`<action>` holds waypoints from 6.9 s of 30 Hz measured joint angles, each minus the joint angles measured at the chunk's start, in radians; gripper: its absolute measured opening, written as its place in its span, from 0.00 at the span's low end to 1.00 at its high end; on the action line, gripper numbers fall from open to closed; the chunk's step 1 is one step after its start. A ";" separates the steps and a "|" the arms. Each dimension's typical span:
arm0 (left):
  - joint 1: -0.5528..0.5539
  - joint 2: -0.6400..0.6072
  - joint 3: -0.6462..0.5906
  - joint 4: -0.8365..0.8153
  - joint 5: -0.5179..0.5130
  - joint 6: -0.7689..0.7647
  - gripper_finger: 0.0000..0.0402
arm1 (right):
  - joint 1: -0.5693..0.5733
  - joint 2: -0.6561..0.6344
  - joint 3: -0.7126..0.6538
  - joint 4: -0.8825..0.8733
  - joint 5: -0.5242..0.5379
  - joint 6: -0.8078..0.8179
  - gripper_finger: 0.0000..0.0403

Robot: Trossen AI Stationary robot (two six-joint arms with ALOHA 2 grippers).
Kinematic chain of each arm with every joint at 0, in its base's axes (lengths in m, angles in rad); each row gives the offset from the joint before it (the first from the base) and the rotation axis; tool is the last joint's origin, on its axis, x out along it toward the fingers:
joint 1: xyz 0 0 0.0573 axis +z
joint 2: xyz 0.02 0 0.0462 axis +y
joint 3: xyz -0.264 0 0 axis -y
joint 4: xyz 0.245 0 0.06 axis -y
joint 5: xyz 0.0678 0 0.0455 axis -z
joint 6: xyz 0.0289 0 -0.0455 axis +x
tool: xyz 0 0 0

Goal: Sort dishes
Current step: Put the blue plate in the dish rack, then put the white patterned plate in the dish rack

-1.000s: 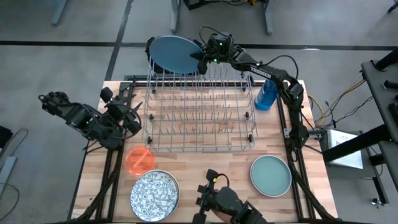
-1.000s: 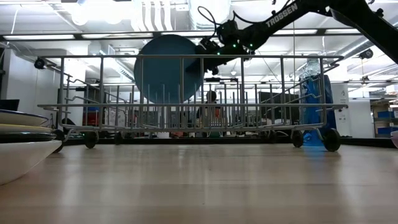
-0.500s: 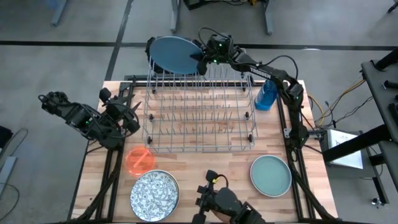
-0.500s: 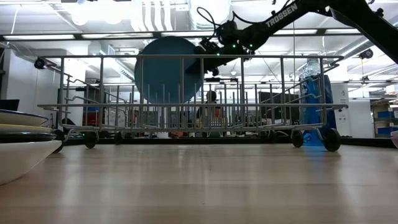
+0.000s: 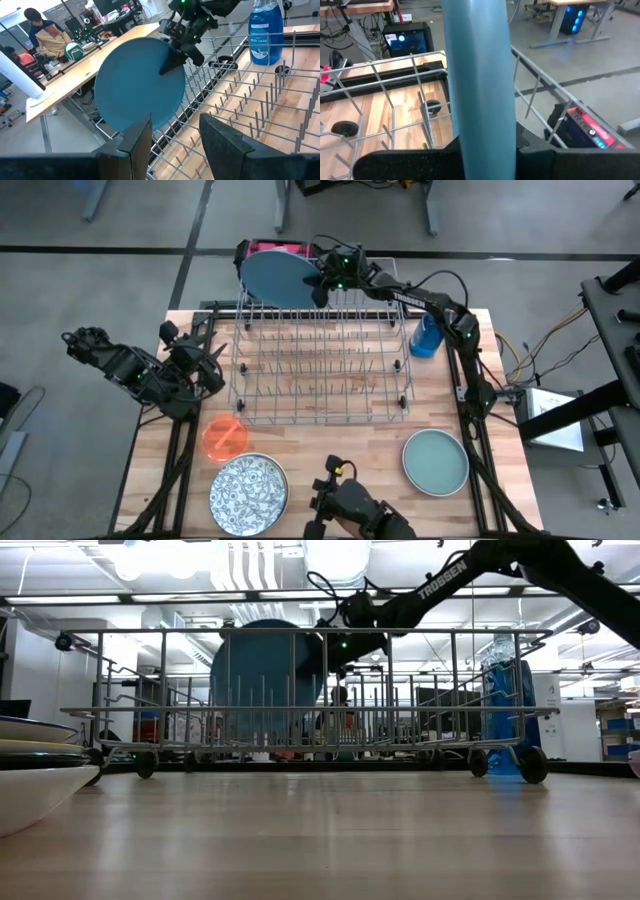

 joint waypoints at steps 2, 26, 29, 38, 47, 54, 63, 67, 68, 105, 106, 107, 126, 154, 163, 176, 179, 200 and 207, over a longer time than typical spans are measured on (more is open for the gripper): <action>0.000 0.001 0.001 0.001 0.000 0.000 0.39 | 0.000 0.006 0.000 -0.002 0.000 0.016 0.02; 0.000 0.004 0.000 0.005 0.027 -0.030 0.39 | 0.000 0.011 0.000 -0.022 0.003 0.127 0.19; 0.000 0.004 -0.001 0.005 0.027 -0.030 0.39 | 0.000 0.011 0.000 -0.023 0.004 0.127 0.22; 0.000 0.004 -0.001 0.005 0.027 -0.030 0.39 | 0.000 0.011 0.000 -0.023 0.003 0.123 0.31; 0.000 0.004 -0.001 0.006 0.033 -0.033 0.39 | 0.000 -0.013 0.001 -0.110 0.009 0.089 0.41; 0.000 0.004 -0.001 0.007 0.034 -0.036 0.39 | 0.000 -0.028 0.001 -0.181 0.053 0.051 0.49; 0.000 0.004 -0.001 0.008 0.051 -0.045 0.39 | 0.000 -0.060 0.001 -0.213 0.054 0.042 0.56; 0.000 0.004 -0.001 0.008 0.060 -0.049 0.39 | 0.000 -0.075 0.001 -0.243 0.054 0.041 0.59; 0.000 0.003 -0.001 0.008 0.060 -0.050 0.39 | 0.000 -0.079 0.001 -0.251 0.054 0.041 0.59; -0.037 0.217 -0.001 0.123 0.636 -0.077 0.39 | 0.208 -0.480 -0.166 -0.732 0.201 -0.094 0.49; -0.047 0.237 -0.001 0.122 0.667 -0.085 0.39 | 0.237 -0.509 -0.193 -0.731 0.200 -0.090 0.48; -0.060 0.256 -0.001 0.122 0.692 -0.094 0.39 | 0.264 -0.537 -0.222 -0.725 0.200 -0.082 0.48; -0.368 0.431 -0.001 0.187 0.877 -0.474 0.39 | 0.836 -0.887 -0.746 -0.427 0.211 0.389 0.33; -0.649 0.880 0.014 0.410 0.993 -0.597 0.39 | 1.194 -0.289 -0.473 -0.094 0.500 0.991 0.00; -0.662 0.909 0.013 0.408 0.974 -0.582 0.39 | 1.192 -0.114 -0.320 -0.097 0.552 1.000 0.00; -0.667 0.907 -0.023 0.414 0.921 -0.535 0.39 | 1.178 0.004 -0.294 -0.093 0.687 1.108 0.01; -0.667 0.907 -0.033 0.428 0.900 -0.538 0.39 | 1.178 0.012 -0.294 -0.091 0.703 1.111 0.03; -0.666 0.909 -0.073 0.499 0.790 -0.549 0.39 | 1.165 0.035 -0.294 0.040 0.703 1.164 0.46; -0.665 0.910 -0.083 0.506 0.779 -0.548 0.39 | 1.157 0.074 -0.294 0.093 0.703 1.184 0.56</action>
